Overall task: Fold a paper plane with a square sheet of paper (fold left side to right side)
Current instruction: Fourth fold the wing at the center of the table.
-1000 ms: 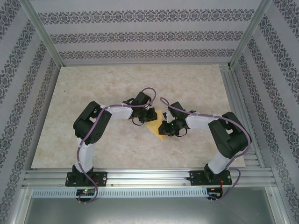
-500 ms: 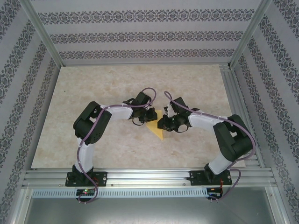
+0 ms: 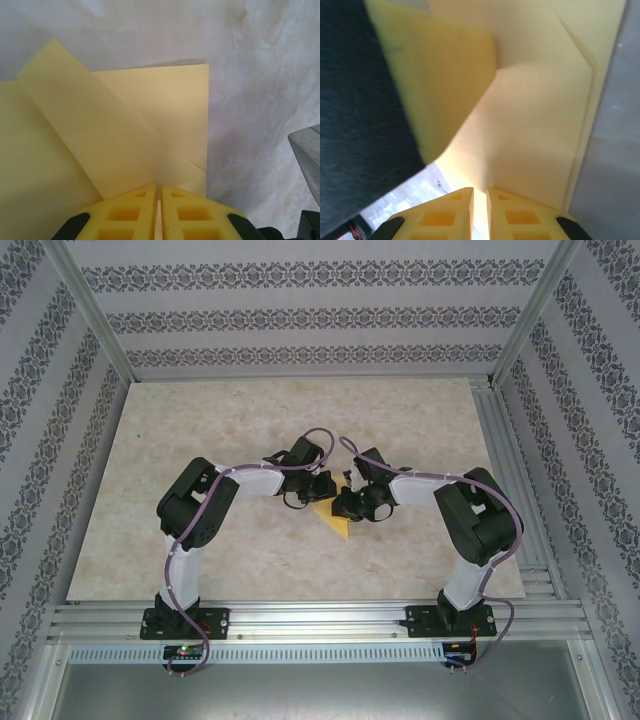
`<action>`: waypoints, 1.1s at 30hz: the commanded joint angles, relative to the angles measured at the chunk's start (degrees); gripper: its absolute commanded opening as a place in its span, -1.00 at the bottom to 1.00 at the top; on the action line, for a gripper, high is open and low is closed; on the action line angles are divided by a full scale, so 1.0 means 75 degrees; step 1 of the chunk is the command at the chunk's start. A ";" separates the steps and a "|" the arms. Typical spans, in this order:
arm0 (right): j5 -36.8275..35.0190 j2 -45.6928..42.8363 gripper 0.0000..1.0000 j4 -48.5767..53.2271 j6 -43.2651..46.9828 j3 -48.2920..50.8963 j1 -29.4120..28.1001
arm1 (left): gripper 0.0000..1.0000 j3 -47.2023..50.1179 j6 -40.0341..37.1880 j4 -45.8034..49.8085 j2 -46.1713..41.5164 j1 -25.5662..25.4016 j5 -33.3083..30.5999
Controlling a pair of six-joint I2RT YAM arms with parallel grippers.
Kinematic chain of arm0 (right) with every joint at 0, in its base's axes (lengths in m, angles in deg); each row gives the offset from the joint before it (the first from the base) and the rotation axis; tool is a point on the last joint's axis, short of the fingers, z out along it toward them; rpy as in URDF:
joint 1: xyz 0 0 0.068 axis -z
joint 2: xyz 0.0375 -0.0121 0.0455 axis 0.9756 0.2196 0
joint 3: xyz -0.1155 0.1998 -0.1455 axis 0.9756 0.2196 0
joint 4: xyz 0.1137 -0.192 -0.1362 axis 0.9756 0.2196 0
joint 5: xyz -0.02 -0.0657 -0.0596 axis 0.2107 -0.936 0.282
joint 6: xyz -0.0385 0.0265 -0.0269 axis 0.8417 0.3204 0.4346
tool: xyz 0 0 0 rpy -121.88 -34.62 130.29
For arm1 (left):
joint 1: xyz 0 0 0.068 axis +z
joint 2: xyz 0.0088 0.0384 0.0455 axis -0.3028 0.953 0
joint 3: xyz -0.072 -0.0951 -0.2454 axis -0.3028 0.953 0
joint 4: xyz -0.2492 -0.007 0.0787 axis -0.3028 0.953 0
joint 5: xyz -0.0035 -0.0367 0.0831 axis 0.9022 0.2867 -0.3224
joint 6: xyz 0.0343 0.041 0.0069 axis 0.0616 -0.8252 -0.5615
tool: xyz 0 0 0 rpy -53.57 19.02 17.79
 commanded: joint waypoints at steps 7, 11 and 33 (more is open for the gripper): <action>-0.0453 -0.0185 -0.69 0.0899 0.0469 0.0682 -0.0218 | -0.72 0.0037 -0.0189 0.0180 0.0175 0.0005 -0.0445; -0.0459 -0.0463 -0.69 0.0984 0.0389 0.1056 -0.0332 | -0.73 -0.0010 -0.0213 0.0231 0.0220 0.0011 -0.0484; -0.0463 -0.1580 -0.69 0.1049 -0.0052 0.2402 -0.0549 | -0.72 -0.0057 -0.0221 0.0220 0.0362 0.0016 -0.0515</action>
